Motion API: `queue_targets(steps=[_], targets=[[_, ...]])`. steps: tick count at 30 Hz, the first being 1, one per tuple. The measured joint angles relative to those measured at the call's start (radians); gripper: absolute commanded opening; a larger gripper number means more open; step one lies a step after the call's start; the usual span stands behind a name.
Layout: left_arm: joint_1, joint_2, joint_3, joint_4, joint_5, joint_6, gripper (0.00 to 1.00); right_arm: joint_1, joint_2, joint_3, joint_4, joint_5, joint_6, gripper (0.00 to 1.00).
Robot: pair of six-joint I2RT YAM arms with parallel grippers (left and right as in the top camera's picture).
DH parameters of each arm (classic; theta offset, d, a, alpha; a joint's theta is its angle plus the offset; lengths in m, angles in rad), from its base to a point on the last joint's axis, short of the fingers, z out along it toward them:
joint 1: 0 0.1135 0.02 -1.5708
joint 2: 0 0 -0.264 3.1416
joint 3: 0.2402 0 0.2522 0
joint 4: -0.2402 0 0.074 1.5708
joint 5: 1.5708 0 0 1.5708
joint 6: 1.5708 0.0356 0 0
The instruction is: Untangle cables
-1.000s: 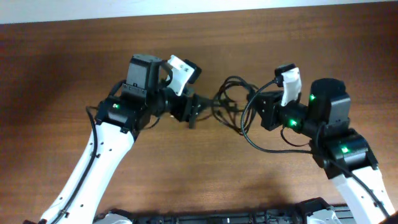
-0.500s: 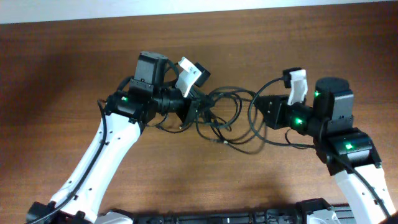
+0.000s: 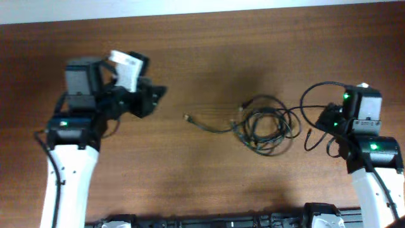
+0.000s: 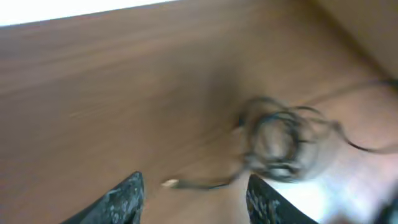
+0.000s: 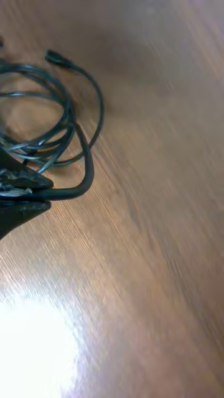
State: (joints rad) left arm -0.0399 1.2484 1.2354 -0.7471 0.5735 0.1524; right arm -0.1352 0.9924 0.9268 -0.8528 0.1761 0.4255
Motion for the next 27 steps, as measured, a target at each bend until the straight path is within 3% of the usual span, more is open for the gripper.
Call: queue_targets(steps=[2, 5, 6, 9, 12, 18, 20, 23, 27], targets=[[0.054, 0.000, 0.000, 0.002, -0.005, -0.006, 0.76, -0.024, 0.000, 0.000, 0.063, -0.148, -0.048, 0.04], [0.042, 0.008, 0.000, 0.003, 0.090, -0.022, 0.82, 0.018, 0.002, -0.003, 0.285, -0.854, -0.332, 0.04], [0.016, 0.022, 0.001, 0.005, 0.102, -0.022, 0.87, 0.039, 0.002, -0.008, 0.368, -0.972, -0.351, 0.04], [-0.098, 0.094, 0.001, 0.010, 0.119, -0.016, 0.89, 0.120, -0.014, -0.007, 0.673, -1.223, -0.309, 0.04], [-0.248, 0.194, 0.001, 0.048, 0.130, 0.011, 0.87, 0.136, -0.040, -0.008, 0.890, -1.286, -0.146, 0.04], [-0.337, 0.338, 0.001, 0.108, 0.134, 0.031, 0.70, 0.136, -0.040, -0.008, 0.926, -1.330, -0.060, 0.04], [-0.349, 0.386, 0.001, 0.105, 0.162, 0.033, 0.69, 0.136, -0.040, -0.008, 0.930, -1.330, -0.058, 0.04], [-0.360, 0.402, 0.001, 0.073, 0.241, 0.034, 0.39, 0.136, -0.040, -0.008, 0.930, -1.330, -0.055, 0.04], [-0.360, 0.402, 0.001, -0.025, 0.289, 0.035, 0.39, 0.136, -0.040, -0.007, 0.845, -1.294, -0.054, 0.04]])
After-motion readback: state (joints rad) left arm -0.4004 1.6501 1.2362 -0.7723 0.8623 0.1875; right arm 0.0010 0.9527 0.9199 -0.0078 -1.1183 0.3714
